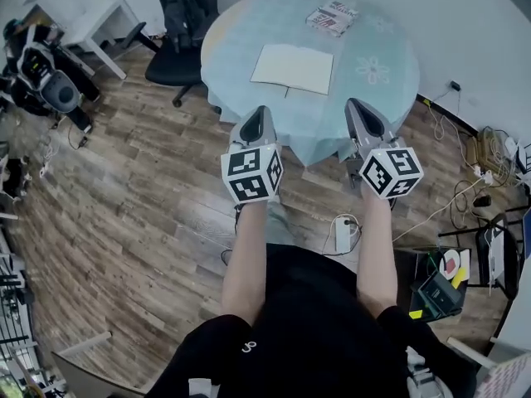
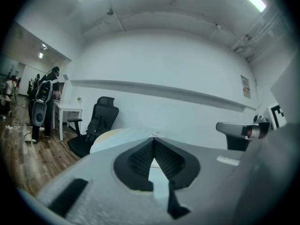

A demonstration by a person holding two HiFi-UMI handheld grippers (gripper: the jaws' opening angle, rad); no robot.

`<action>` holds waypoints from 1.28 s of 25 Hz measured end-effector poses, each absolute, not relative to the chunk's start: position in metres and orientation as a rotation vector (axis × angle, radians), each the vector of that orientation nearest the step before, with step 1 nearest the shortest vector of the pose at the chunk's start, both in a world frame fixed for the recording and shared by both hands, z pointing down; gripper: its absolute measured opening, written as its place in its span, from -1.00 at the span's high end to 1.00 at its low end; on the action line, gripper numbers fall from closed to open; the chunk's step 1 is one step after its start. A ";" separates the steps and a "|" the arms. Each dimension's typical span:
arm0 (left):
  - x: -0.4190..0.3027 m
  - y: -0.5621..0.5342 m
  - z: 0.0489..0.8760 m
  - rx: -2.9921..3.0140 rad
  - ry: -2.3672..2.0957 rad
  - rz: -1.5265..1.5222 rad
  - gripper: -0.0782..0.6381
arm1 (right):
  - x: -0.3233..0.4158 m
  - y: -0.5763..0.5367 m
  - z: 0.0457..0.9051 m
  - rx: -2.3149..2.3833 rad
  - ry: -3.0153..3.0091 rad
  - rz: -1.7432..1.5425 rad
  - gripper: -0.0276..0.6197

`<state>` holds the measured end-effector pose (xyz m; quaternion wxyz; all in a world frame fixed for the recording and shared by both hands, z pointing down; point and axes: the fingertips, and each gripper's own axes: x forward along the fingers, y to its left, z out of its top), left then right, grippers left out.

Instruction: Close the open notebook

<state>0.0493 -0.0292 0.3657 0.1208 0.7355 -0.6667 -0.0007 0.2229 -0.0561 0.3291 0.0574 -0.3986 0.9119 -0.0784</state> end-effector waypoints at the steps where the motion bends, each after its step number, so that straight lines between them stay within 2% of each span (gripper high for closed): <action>1: 0.042 -0.045 0.368 2.153 -1.938 0.029 0.80 | 0.213 -0.072 0.331 -1.205 2.750 -0.260 0.90; 8: -0.024 -0.154 0.397 2.120 -1.883 0.126 0.80 | 0.132 -0.174 0.356 -1.191 2.748 -0.330 0.90; 15: -0.067 -0.226 0.450 2.039 -1.782 0.104 0.80 | 0.094 -0.236 0.399 -1.321 2.865 -0.372 0.90; 29: -0.098 -0.260 0.491 1.944 -1.685 0.060 0.80 | 0.034 -0.279 0.441 -1.330 3.170 -0.225 0.89; 32: -0.110 -0.261 0.496 1.906 -1.700 0.044 0.80 | 0.028 -0.284 0.471 -1.377 3.323 -0.097 0.66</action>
